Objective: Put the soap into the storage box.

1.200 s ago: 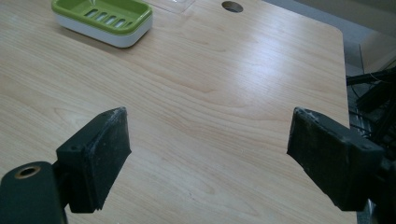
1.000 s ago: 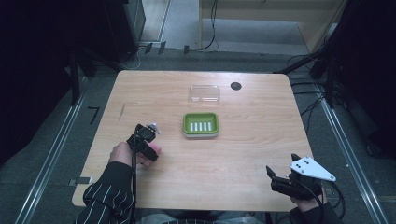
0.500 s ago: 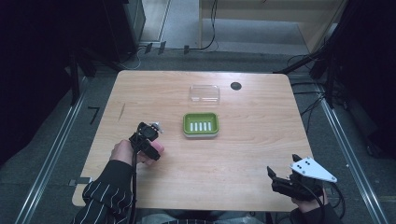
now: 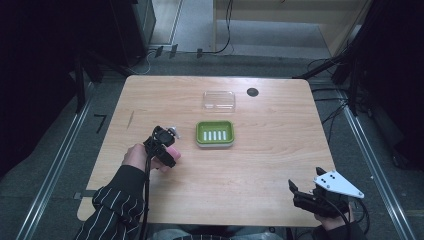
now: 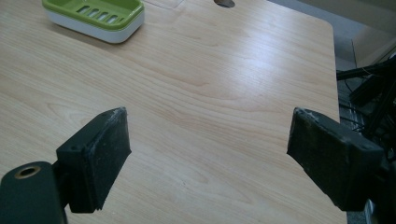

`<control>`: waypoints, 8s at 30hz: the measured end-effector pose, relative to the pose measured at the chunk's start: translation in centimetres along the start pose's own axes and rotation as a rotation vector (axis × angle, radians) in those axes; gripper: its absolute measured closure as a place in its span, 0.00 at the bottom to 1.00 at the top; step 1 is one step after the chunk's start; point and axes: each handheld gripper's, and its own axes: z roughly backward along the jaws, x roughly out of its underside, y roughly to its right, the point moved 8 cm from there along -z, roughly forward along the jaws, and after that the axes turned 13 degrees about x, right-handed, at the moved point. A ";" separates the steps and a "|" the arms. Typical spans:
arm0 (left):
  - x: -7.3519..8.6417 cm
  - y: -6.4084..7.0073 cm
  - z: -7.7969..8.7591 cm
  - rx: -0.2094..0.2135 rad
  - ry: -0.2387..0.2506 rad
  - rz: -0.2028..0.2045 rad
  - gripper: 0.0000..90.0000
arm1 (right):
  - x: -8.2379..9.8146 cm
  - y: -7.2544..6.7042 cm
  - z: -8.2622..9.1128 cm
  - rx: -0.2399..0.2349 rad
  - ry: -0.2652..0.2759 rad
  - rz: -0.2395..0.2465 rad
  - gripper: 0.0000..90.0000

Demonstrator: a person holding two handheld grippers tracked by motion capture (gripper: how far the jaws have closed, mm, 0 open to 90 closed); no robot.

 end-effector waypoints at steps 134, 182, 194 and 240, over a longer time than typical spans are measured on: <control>-16.9 2.6 -2.8 0.013 -0.069 -0.667 0.43 | 3.7 3.5 3.4 0.143 -0.064 -0.073 0.15; -16.9 1.6 -4.1 0.014 -0.045 -0.699 0.41 | 3.6 3.5 3.3 0.143 -0.062 -0.073 0.15; -16.7 1.4 -2.5 0.046 -0.005 -0.628 0.24 | 3.4 3.3 3.1 0.134 -0.055 -0.070 0.15; -5.0 1.8 1.2 0.000 -0.019 -0.208 0.04 | 0.9 1.0 0.9 0.035 -0.014 -0.019 0.15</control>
